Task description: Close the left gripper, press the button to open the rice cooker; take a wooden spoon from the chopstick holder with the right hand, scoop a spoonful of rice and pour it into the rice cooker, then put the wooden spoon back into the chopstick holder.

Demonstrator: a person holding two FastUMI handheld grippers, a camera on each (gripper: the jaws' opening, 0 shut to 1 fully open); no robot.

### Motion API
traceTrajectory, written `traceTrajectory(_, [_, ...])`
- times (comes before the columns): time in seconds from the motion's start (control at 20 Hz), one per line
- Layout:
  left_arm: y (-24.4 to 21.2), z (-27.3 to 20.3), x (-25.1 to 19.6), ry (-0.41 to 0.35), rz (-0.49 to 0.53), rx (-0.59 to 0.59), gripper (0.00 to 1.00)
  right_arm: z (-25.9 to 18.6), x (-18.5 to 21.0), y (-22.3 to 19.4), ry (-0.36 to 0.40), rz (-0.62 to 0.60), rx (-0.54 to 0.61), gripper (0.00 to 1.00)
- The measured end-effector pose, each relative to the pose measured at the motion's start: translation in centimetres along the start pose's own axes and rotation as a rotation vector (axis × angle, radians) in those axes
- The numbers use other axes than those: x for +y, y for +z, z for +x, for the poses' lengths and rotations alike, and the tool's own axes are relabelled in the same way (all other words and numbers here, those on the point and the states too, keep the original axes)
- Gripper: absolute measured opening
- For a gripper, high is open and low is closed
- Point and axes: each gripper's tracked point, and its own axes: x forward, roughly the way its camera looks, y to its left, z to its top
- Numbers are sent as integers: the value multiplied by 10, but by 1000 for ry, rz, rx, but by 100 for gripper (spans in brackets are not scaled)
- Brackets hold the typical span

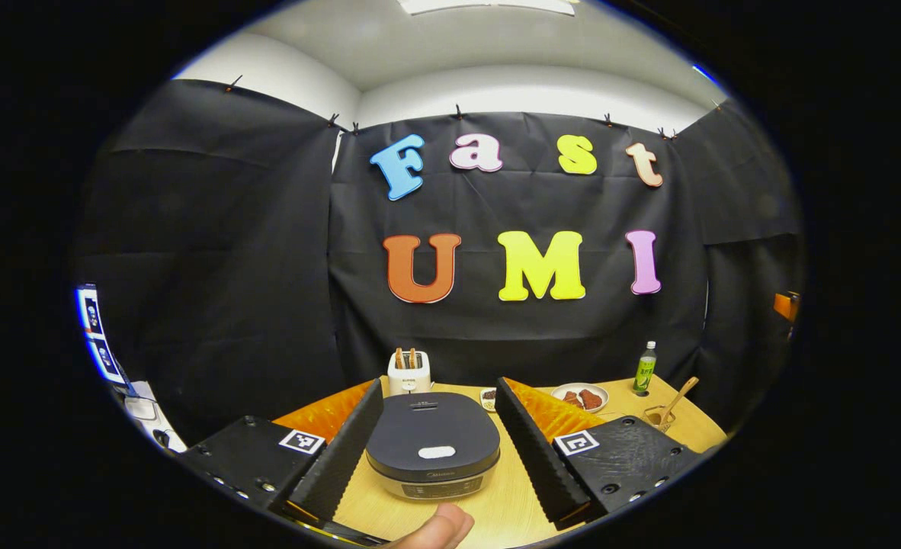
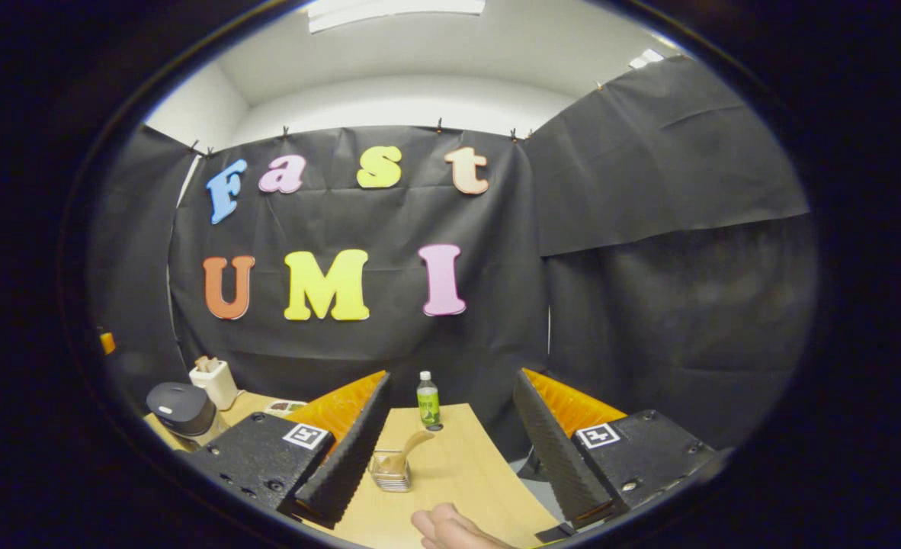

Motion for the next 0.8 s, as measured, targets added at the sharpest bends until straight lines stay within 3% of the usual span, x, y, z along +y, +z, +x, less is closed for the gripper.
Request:
traceTrajectory(0.4, [-29, 14, -3, -5, 23, 49, 94, -1, 11, 17, -3, -46, -59, 100])
traceTrajectory(0.7, [-75, 36, -10, -38, 10, 158, 94, -11, 29, 28, 70, -30, -111, 100])
traceTrajectory(0.8, [-93, 43, -15, -61, -29, 229, 86, -11, 29, 26, 69, -23, -100, 100])
